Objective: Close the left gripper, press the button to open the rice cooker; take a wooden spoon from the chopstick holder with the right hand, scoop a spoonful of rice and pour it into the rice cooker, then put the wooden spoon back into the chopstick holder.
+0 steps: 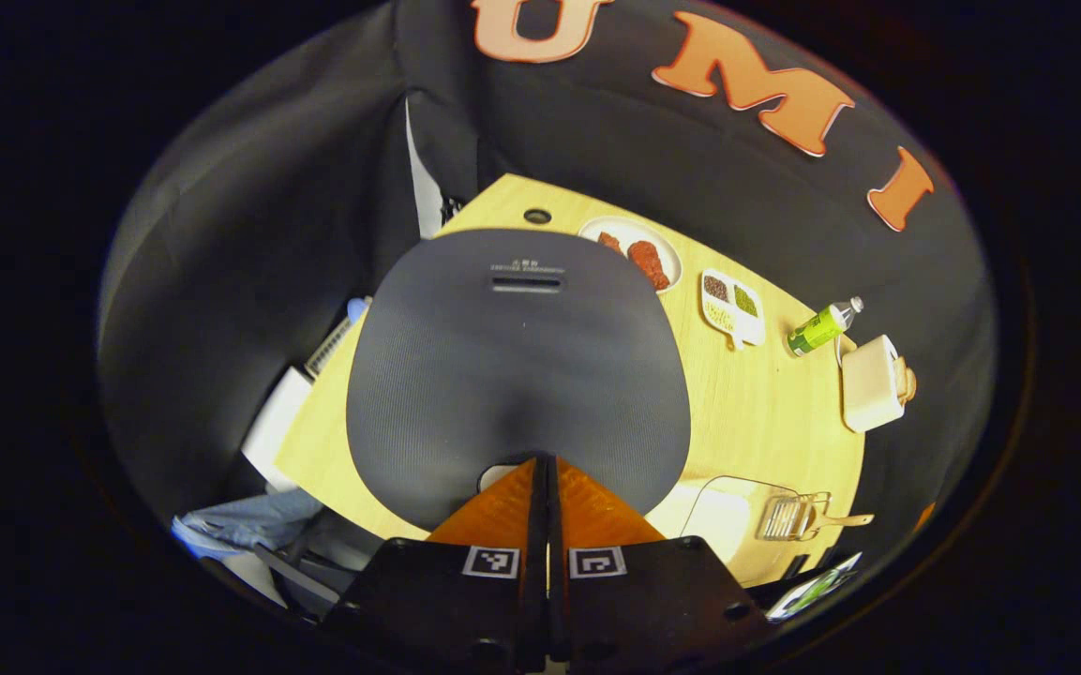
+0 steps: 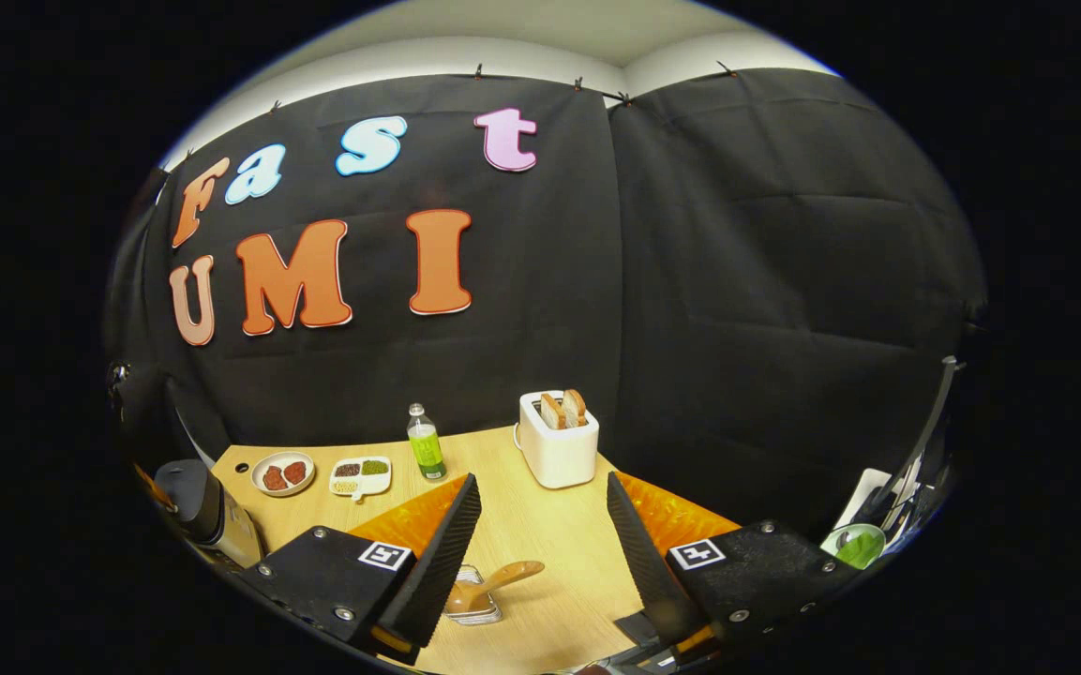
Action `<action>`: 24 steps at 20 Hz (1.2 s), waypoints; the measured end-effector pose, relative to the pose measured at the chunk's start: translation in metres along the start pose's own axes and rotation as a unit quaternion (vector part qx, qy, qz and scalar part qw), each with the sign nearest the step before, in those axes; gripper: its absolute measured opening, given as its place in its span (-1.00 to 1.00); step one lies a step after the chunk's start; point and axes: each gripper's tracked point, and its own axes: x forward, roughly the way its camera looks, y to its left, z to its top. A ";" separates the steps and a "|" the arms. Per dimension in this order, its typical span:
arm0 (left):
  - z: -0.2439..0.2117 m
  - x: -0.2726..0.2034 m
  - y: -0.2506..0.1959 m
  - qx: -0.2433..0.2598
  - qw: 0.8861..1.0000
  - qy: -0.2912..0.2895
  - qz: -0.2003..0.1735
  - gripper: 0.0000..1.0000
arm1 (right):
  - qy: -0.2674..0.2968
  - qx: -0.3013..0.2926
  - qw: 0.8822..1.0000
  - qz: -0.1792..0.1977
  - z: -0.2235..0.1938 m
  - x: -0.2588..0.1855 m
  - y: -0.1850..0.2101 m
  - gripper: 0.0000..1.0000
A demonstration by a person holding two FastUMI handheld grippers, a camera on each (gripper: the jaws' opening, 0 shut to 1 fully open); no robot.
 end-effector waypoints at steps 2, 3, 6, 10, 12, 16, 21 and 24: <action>0.017 -0.013 -0.003 0.006 0.999 -0.037 0.005 -0.89 | 0.016 0.007 1.000 0.000 -0.011 0.004 -0.002 0.70; 0.026 -0.021 -0.005 0.009 0.998 -0.059 0.006 -0.89 | 0.024 0.010 1.000 0.002 -0.016 0.006 -0.002 0.70; 0.066 -0.048 -0.004 0.023 0.989 -0.147 0.012 -0.88 | 0.054 0.021 0.998 0.013 -0.035 0.009 -0.002 0.69; 0.122 -0.091 0.000 0.039 0.966 -0.252 0.039 -0.95 | 0.086 0.030 0.995 0.026 -0.058 0.020 -0.002 0.70; 0.146 -0.121 -0.005 0.053 0.945 -0.317 0.055 -0.95 | 0.110 0.025 0.993 0.031 -0.075 0.025 -0.002 0.70; 0.149 -0.159 -0.030 0.073 0.916 -0.390 0.055 -0.33 | 0.146 0.035 0.988 0.046 -0.103 0.035 0.000 0.69; 0.138 -0.199 -0.047 0.098 0.881 -0.457 0.074 0.75 | 0.199 0.059 0.975 0.075 -0.136 0.044 0.008 0.68; 0.123 -0.207 -0.062 0.095 0.874 -0.471 0.073 0.78 | 0.223 0.095 0.965 0.102 -0.150 0.049 0.021 0.65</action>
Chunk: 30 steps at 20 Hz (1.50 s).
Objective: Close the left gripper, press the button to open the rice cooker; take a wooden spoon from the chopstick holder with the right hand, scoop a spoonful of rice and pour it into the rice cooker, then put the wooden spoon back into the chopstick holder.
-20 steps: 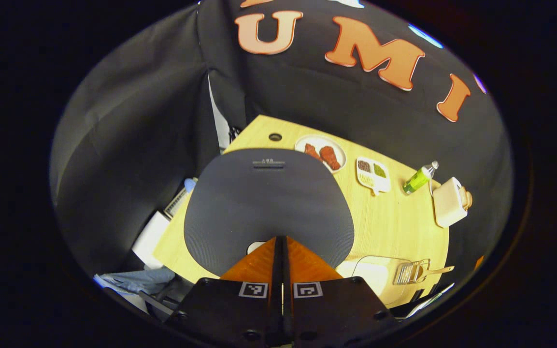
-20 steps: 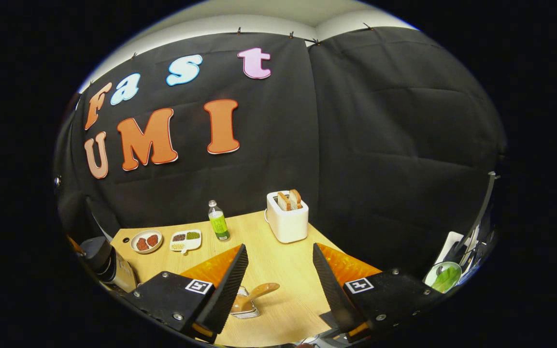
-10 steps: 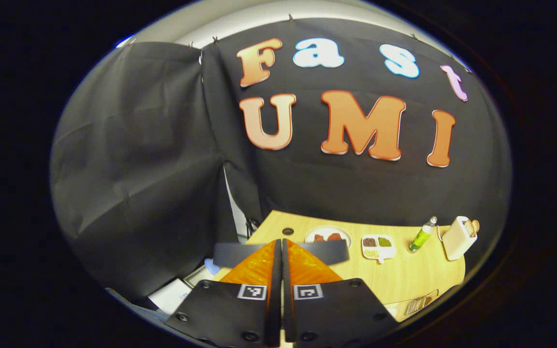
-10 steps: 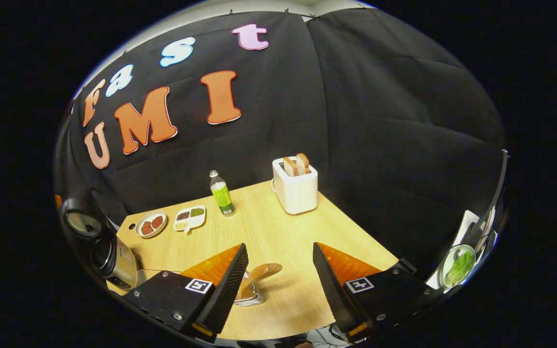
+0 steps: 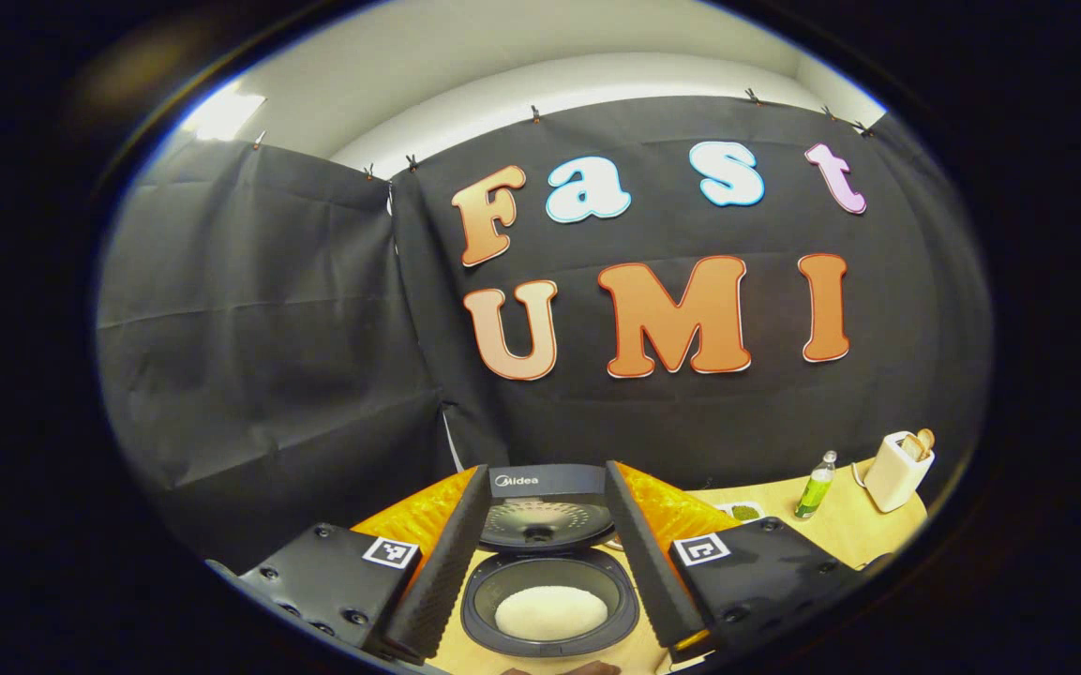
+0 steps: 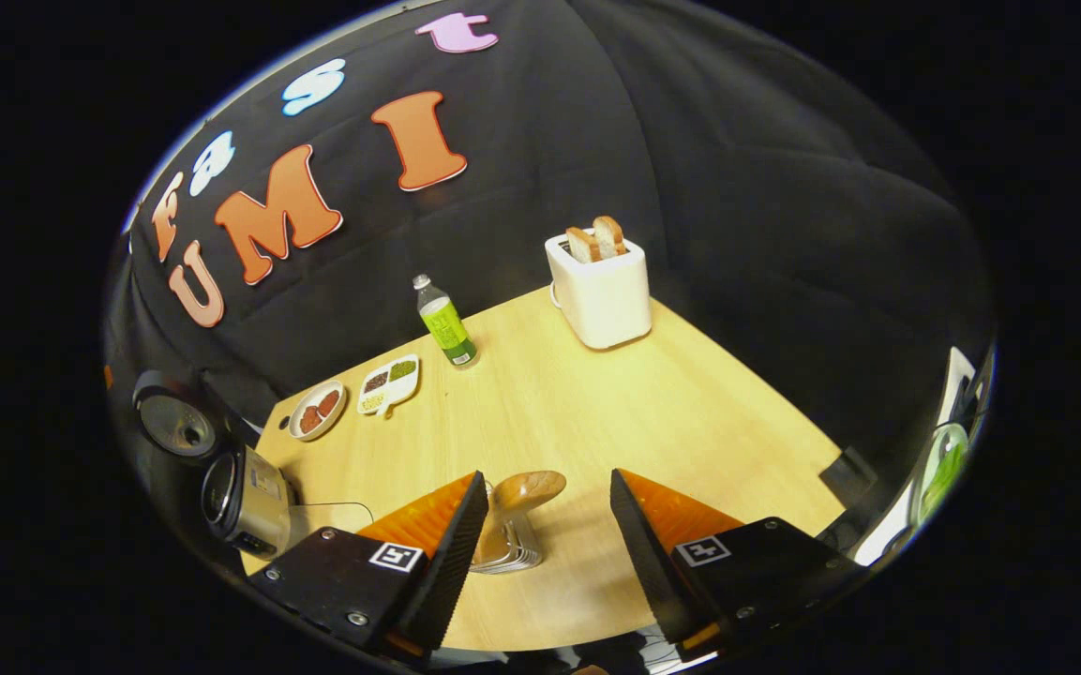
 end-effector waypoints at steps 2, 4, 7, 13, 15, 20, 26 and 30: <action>-0.003 -0.014 -0.007 0.004 1.000 0.001 0.002 0.81 | 0.017 0.009 1.000 0.018 -0.010 0.010 0.009 0.63; -0.004 -0.028 -0.012 0.011 1.000 -0.003 0.009 0.84 | 0.033 0.008 0.999 0.030 -0.017 0.022 0.014 0.63; -0.008 -0.044 -0.014 0.023 0.999 0.005 0.029 0.86 | 0.050 0.004 0.998 0.049 -0.023 0.038 0.024 0.63; -0.016 -0.070 -0.010 0.033 0.997 0.021 0.066 0.96 | 0.073 -0.018 0.994 0.073 -0.037 0.060 0.034 0.41; -0.016 -0.076 -0.007 0.040 0.996 0.020 0.074 1.00 | 0.069 -0.016 0.995 0.074 -0.039 0.066 0.038 0.40; -0.024 -0.075 -0.006 0.032 0.997 0.022 0.073 0.88 | 0.074 -0.030 0.994 0.074 -0.047 0.076 0.044 -0.24; -0.030 -0.052 -0.003 0.037 0.999 0.014 0.016 0.84 | 0.046 -0.011 0.998 0.043 -0.037 0.070 0.058 -0.75; -0.031 -0.030 0.012 0.038 0.999 0.003 -0.011 0.86 | 0.002 -0.008 1.000 0.015 -0.017 0.058 0.072 -0.78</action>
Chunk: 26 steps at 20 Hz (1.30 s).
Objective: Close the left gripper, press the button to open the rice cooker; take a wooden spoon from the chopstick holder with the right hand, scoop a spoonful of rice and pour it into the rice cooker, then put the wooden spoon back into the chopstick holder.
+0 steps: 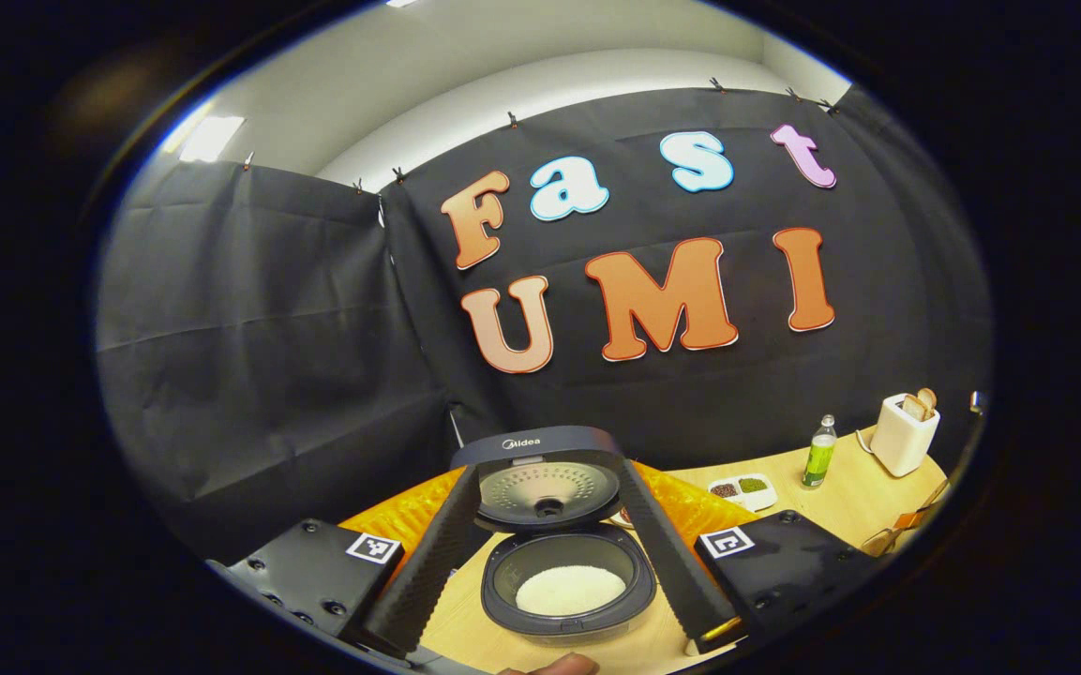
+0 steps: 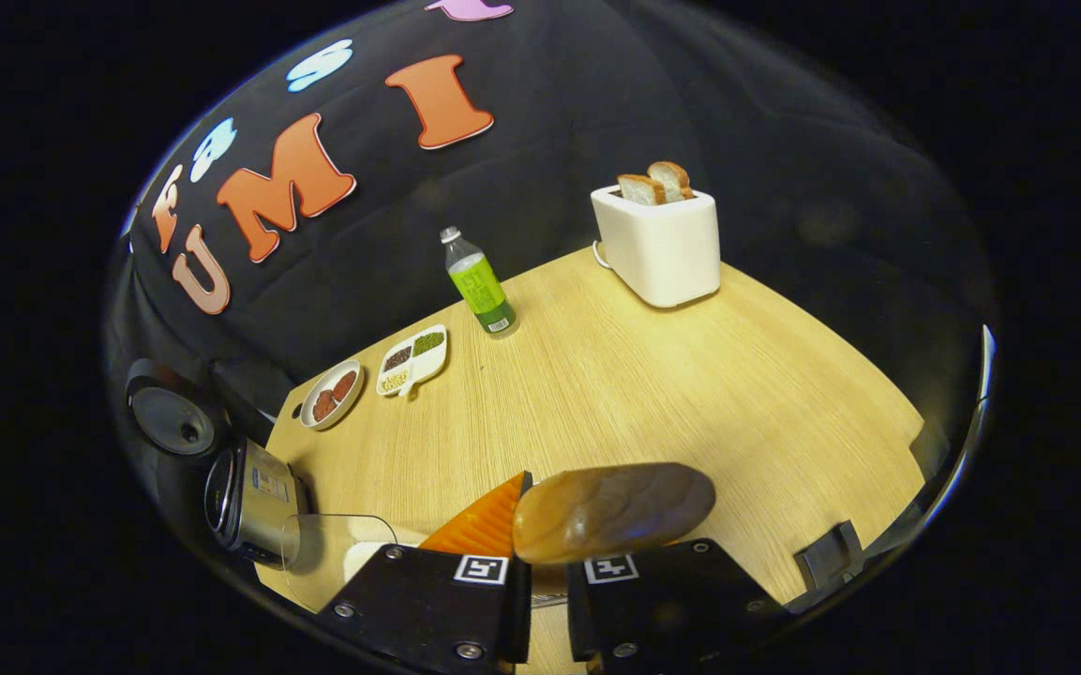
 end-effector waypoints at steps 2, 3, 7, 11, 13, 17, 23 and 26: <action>-0.008 0.011 0.003 -0.005 1.000 0.002 -0.014 1.00 | -0.024 0.000 1.000 -0.008 0.011 -0.013 0.006 -0.82; -0.015 0.015 0.005 -0.006 1.000 0.009 -0.023 0.92 | -0.029 -0.002 0.999 -0.013 0.014 -0.019 0.008 -0.84; -0.037 0.029 0.021 -0.012 0.999 0.029 -0.037 1.00 | -0.052 -0.014 0.998 -0.022 0.024 -0.049 0.026 -0.75; -0.058 0.039 0.035 -0.018 0.997 0.055 -0.045 0.86 | -0.067 -0.017 0.998 0.011 0.023 -0.067 0.069 -0.84; -0.062 0.043 0.042 -0.023 0.997 0.061 -0.049 0.86 | -0.065 -0.029 0.997 0.028 0.014 -0.071 0.094 -0.84; -0.063 0.047 0.050 -0.019 0.997 0.059 -0.054 1.00 | -0.040 -0.069 0.994 0.072 -0.018 -0.072 0.142 -0.75; -0.069 0.045 0.070 0.000 0.997 0.060 -0.048 0.86 | -0.045 -0.151 0.986 0.049 -0.045 -0.050 0.157 -0.84; -0.072 0.044 0.084 0.005 0.997 0.063 -0.034 0.87 | -0.052 -0.200 0.978 0.015 -0.055 -0.037 0.149 -0.75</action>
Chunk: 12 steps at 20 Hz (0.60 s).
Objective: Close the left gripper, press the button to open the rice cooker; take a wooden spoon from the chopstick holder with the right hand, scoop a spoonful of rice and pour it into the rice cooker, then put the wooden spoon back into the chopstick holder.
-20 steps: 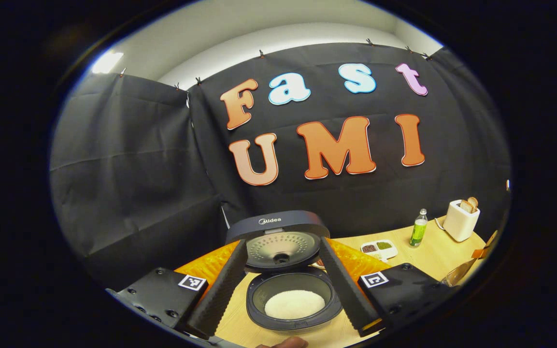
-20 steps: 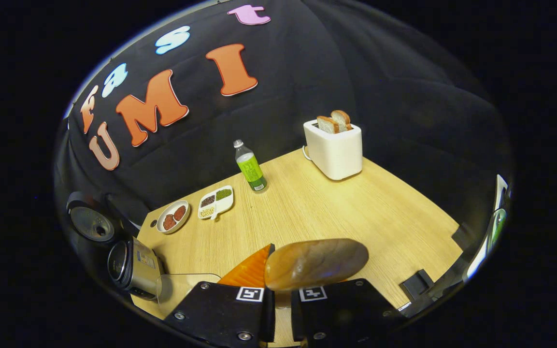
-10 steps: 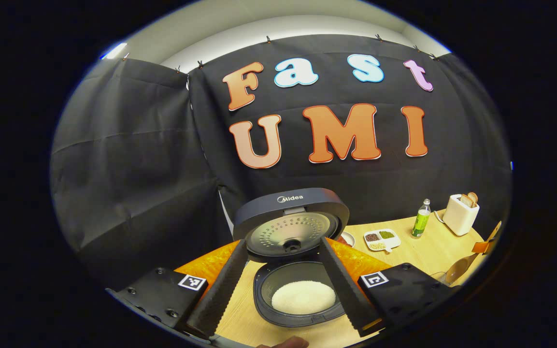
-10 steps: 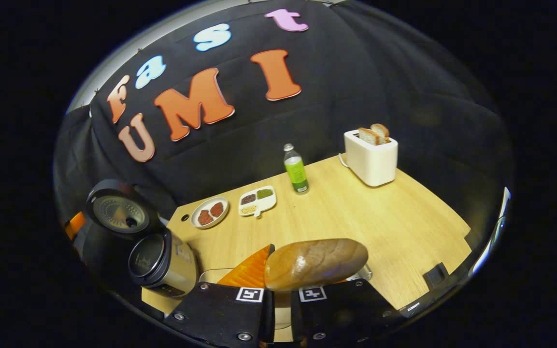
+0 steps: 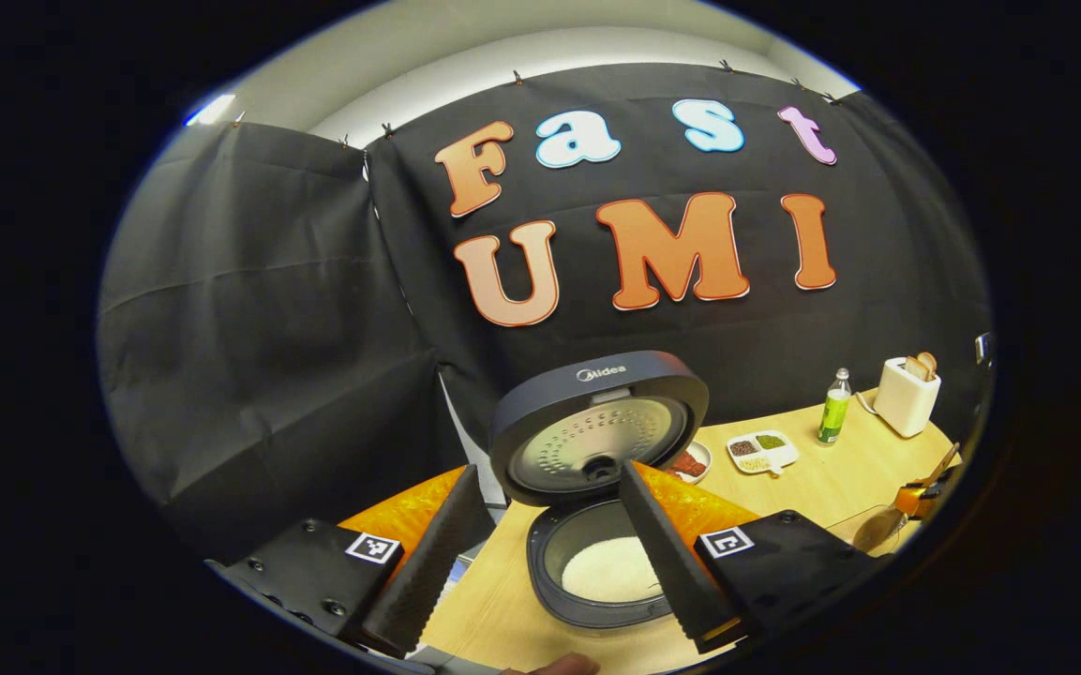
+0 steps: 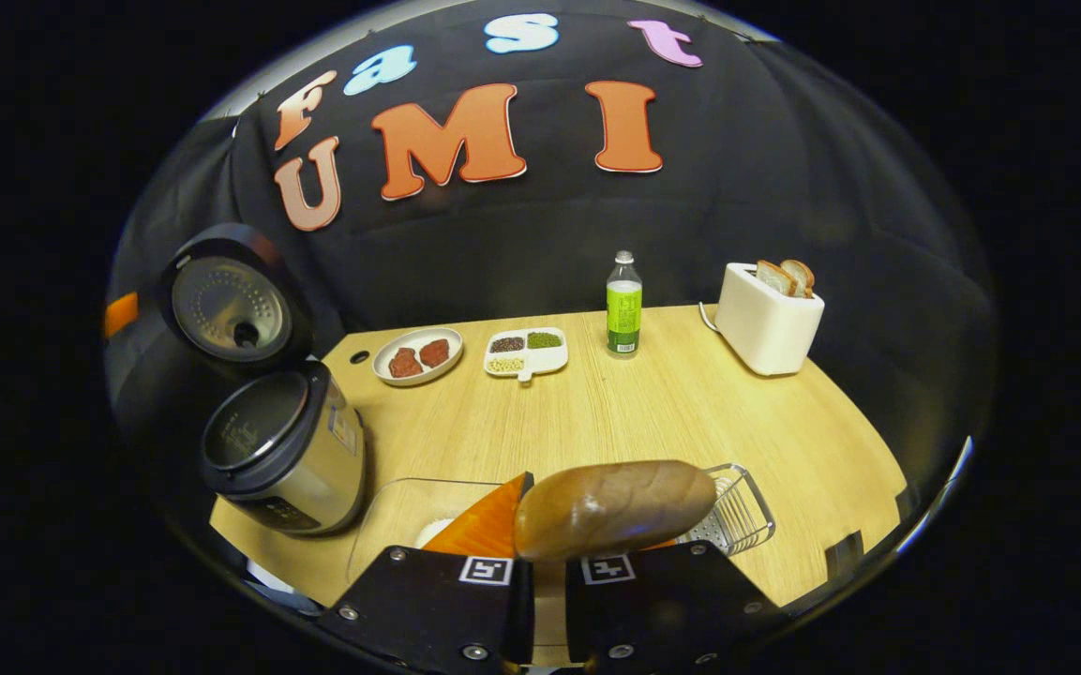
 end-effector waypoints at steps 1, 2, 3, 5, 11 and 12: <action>-0.001 0.000 0.004 -0.001 1.000 0.002 0.004 0.87 | -0.001 -0.021 1.000 -0.011 -0.003 0.004 0.000 -0.75; -0.002 0.001 0.006 -0.001 1.000 0.004 0.007 0.87 | -0.002 -0.039 0.999 -0.021 -0.008 0.005 0.000 -0.84; -0.004 0.001 0.009 0.000 1.000 0.007 0.010 0.86 | -0.004 -0.051 0.998 -0.032 -0.011 0.007 -0.001 -0.74; -0.007 0.004 0.012 0.005 1.000 0.010 0.011 0.86 | -0.007 -0.058 0.997 -0.052 -0.017 0.013 -0.006 -0.84; -0.009 0.013 0.011 0.010 1.000 0.016 0.005 1.00 | -0.018 -0.109 0.990 -0.083 -0.033 0.021 0.004 -0.75; -0.009 0.015 0.009 0.010 1.000 0.016 0.003 1.00 | -0.020 -0.112 0.990 -0.086 -0.038 0.022 0.005 -0.75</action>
